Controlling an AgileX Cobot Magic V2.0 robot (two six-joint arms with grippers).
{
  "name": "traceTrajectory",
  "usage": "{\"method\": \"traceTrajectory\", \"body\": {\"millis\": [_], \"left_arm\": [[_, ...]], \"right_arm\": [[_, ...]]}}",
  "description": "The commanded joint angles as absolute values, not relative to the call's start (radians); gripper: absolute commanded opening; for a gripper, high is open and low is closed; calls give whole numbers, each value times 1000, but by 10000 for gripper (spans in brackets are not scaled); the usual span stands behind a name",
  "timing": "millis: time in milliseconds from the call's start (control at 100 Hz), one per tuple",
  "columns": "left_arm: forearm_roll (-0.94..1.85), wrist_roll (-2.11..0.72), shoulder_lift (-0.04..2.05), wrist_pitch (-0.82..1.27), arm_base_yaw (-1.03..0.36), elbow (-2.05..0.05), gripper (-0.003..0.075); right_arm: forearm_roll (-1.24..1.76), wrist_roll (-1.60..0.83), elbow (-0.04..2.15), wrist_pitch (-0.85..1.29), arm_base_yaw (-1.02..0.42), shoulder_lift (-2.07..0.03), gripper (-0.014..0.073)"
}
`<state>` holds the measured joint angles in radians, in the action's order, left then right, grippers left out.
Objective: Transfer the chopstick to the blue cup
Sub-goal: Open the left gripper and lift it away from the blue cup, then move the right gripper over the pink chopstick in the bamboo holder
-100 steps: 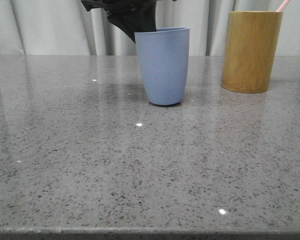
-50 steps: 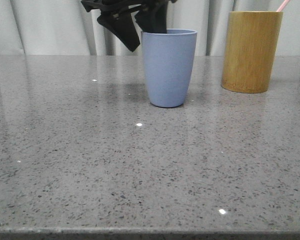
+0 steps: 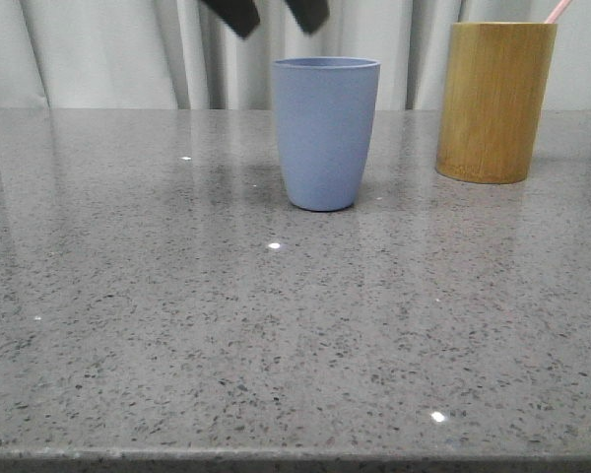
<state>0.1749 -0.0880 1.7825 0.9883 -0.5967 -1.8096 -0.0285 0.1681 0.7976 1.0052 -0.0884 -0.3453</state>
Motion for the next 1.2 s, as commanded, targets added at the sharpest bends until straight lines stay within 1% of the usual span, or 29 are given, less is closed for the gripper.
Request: {"method": "traceTrajectory", "body": {"millis": [0, 190, 370, 510, 660, 800, 1000, 1190], "left_arm": [[188, -90, 1688, 923, -605, -1846, 474], [184, -90, 1599, 929, -564, -1843, 474], [184, -88, 1485, 908, -457, -1764, 474], [184, -88, 1356, 878, -331, -1596, 474], [190, -88, 1188, 818, -184, -1363, 474], [193, -88, 1020, 775, -94, -1170, 474], [234, -88, 790, 745, -71, -949, 474], [236, -88, 652, 745, -71, -787, 474]], "right_arm": [[-37, 164, 829, 936, -84, -364, 622], [-37, 164, 829, 936, -84, -364, 622], [-37, 164, 829, 936, -84, -364, 622], [-37, 164, 829, 936, -84, -364, 622], [-37, 164, 829, 936, -84, -364, 622], [-37, 164, 829, 936, -84, -364, 622], [-37, 164, 829, 936, -84, -364, 622], [-37, 164, 829, 936, -84, -364, 622]]}}
